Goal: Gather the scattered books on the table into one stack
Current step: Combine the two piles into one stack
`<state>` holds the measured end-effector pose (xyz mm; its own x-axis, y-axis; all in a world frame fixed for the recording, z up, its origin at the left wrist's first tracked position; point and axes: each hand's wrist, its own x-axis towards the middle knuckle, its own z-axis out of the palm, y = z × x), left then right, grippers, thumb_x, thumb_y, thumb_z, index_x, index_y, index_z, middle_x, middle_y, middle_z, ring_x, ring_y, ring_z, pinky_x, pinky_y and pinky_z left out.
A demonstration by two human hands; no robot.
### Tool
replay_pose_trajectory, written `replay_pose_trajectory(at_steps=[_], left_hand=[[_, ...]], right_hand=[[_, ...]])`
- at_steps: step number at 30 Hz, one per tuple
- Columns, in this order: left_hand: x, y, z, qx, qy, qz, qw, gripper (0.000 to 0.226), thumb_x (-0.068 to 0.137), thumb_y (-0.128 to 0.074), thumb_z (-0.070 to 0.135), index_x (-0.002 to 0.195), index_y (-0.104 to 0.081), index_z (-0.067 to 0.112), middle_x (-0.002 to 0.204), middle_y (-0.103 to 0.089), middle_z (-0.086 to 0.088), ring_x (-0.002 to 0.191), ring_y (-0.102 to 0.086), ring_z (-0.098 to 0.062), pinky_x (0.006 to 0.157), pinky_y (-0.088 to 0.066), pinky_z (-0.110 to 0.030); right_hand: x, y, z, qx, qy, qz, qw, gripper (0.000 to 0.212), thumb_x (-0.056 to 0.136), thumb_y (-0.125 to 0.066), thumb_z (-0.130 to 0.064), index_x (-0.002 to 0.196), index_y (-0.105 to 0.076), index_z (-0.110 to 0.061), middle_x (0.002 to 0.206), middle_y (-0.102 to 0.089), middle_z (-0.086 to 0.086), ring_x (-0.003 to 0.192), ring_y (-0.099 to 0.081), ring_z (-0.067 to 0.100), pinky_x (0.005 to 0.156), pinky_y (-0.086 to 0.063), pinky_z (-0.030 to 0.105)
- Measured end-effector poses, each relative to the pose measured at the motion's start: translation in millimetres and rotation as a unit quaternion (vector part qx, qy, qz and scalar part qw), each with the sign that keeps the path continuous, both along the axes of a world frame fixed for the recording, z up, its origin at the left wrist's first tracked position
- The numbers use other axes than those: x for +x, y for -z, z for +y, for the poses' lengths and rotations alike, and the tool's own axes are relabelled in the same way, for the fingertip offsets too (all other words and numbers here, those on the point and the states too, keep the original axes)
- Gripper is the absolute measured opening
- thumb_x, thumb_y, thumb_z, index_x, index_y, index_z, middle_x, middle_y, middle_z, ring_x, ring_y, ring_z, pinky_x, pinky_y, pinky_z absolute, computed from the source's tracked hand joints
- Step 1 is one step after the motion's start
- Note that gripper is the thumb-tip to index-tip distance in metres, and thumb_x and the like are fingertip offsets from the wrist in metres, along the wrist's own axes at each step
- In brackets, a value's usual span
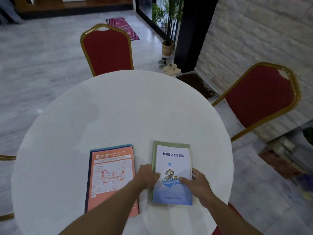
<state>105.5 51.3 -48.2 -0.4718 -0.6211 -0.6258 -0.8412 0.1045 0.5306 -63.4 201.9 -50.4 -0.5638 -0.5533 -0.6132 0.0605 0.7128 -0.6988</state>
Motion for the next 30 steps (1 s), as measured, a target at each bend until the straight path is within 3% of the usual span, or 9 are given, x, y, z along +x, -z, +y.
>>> replay_pose_trajectory(at_steps=[3, 7, 11, 13, 17, 23, 30], left_hand=[[2.0, 2.6, -1.4, 0.002, 0.024, -0.016, 1.000, 0.049, 0.095, -0.051, 0.037, 0.117, -0.062, -0.006, 0.119, -0.063, -0.025, 0.114, -0.059, -0.037, 0.094, -0.048, -0.041], [1.6, -0.7, -5.7, -0.031, 0.060, -0.035, 0.997, 0.055, 0.094, -0.051, 0.041, 0.112, -0.061, -0.011, 0.116, -0.063, -0.029, 0.114, -0.058, -0.041, 0.091, -0.048, -0.041], [4.7, -9.2, -12.8, -0.070, 0.068, -0.026, 0.995, 0.051, 0.094, -0.053, 0.046, 0.114, -0.059, 0.000, 0.120, -0.058, -0.018, 0.111, -0.055, -0.032, 0.087, -0.044, -0.035], [12.6, -13.9, -20.8, -0.091, 0.057, -0.019, 0.994, 0.051, 0.092, -0.055, 0.047, 0.118, -0.057, 0.003, 0.123, -0.053, -0.015, 0.112, -0.053, -0.031, 0.091, -0.043, -0.035], [43.9, -21.7, -41.5, -0.123, 0.019, 0.003, 0.992, 0.050, 0.093, -0.059, 0.042, 0.126, -0.055, 0.004, 0.127, -0.053, -0.017, 0.117, -0.051, -0.031, 0.098, -0.044, -0.037], [110.8, -24.8, -62.2, -0.153, -0.060, -0.001, 0.986, 0.060, 0.095, -0.058, 0.037, 0.147, -0.043, 0.010, 0.150, -0.042, -0.013, 0.140, -0.036, -0.030, 0.114, -0.033, -0.040], [177.6, -17.4, -72.5, -0.162, -0.134, -0.046, 0.977, 0.049, 0.093, -0.059, 0.038, 0.134, -0.049, 0.013, 0.131, -0.051, -0.012, 0.123, -0.047, -0.027, 0.100, -0.042, -0.035]], right_hand=[[-2.0, -3.6, -4.4, 0.028, -0.016, 0.027, 0.999, 0.024, 0.075, -0.088, -0.028, 0.092, -0.071, -0.031, 0.088, -0.076, -0.015, 0.080, -0.074, 0.008, 0.063, -0.054, 0.024], [-8.2, -8.8, -9.5, 0.079, -0.068, 0.063, 0.993, 0.029, 0.074, -0.087, -0.032, 0.099, -0.075, -0.025, 0.091, -0.077, -0.010, 0.082, -0.073, 0.010, 0.066, -0.056, 0.026], [-3.9, -17.7, -29.0, 0.148, -0.130, 0.168, 0.966, 0.061, 0.068, -0.084, -0.041, 0.121, -0.065, -0.018, 0.118, -0.068, 0.005, 0.109, -0.066, 0.025, 0.088, -0.056, 0.037], [2.8, -23.7, -42.0, 0.177, -0.133, 0.230, 0.948, 0.070, 0.069, -0.079, -0.050, 0.129, -0.056, -0.023, 0.129, -0.058, 0.005, 0.124, -0.054, 0.030, 0.099, -0.047, 0.040], [22.3, -31.2, -71.1, 0.154, -0.129, 0.269, 0.942, 0.085, 0.077, -0.074, -0.054, 0.150, -0.040, -0.026, 0.148, -0.045, 0.006, 0.142, -0.035, 0.030, 0.110, -0.033, 0.046], [67.9, -32.1, -105.6, 0.075, -0.206, 0.195, 0.956, 0.078, 0.087, -0.073, -0.040, 0.153, -0.038, -0.017, 0.149, -0.043, 0.010, 0.141, -0.039, 0.027, 0.114, -0.034, 0.036], [119.6, -22.6, -130.7, 0.067, -0.296, 0.207, 0.930, 0.079, 0.094, -0.065, -0.043, 0.155, -0.031, -0.007, 0.158, -0.035, 0.012, 0.149, -0.029, 0.027, 0.118, -0.027, 0.031]])
